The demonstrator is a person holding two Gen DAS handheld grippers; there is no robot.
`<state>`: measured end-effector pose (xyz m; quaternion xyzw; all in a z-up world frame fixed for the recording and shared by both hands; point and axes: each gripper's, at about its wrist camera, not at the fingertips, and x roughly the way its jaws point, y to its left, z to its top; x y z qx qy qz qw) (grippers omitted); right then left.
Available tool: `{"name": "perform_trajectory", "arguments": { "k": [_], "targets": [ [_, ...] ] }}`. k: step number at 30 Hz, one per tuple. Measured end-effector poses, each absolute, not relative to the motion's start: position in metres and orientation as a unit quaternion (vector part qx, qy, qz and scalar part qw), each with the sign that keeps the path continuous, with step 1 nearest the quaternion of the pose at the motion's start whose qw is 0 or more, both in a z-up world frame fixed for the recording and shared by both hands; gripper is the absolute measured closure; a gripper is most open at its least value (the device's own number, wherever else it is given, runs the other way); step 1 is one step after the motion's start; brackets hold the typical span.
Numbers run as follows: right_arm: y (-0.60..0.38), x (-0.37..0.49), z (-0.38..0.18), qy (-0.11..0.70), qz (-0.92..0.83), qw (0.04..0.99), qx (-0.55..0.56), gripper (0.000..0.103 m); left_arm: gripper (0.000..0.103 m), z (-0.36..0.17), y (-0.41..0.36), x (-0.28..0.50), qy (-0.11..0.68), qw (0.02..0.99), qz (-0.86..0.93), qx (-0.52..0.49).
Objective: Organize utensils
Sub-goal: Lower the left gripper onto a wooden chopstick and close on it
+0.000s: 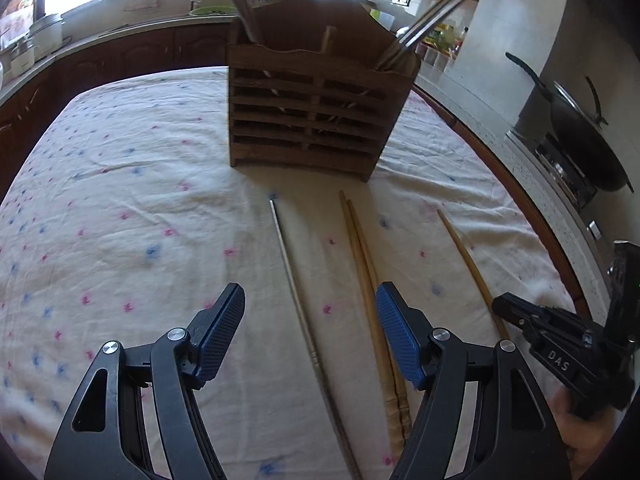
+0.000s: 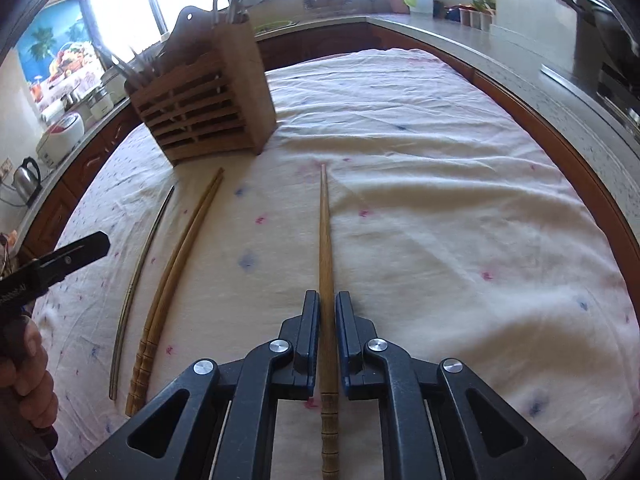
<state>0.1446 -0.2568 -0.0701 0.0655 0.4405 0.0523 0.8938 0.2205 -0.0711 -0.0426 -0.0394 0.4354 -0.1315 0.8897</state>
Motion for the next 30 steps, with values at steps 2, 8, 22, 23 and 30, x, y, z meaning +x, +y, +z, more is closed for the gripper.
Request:
{"name": "perform_trajectory", "arguments": {
  "k": [2, 8, 22, 23, 30],
  "targets": [
    [-0.264, 0.141, -0.065, 0.432, 0.048, 0.898, 0.072, 0.089, 0.046, -0.048, -0.085, 0.23, 0.446, 0.885, -0.132, -0.018],
    [-0.276, 0.137, -0.056, 0.413, 0.055, 0.904, 0.097, 0.089, 0.067, -0.06, -0.107, 0.248, 0.461, 0.878, -0.129, 0.024],
    [-0.271, 0.18, -0.062, 0.421, 0.08, 0.896, 0.113, 0.089, 0.071, -0.063, -0.12, 0.281, 0.471, 0.87, -0.135, 0.049],
    [-0.27, 0.185, -0.063, 0.424, 0.08, 0.895, 0.111, 0.089, 0.071, -0.062, -0.119, 0.285, 0.473, 0.869, -0.136, 0.045],
    [-0.257, 0.226, -0.07, 0.444, 0.078, 0.89, 0.073, 0.089, 0.081, -0.063, -0.133, 0.305, 0.466, 0.871, -0.142, 0.068]
  ]
}}
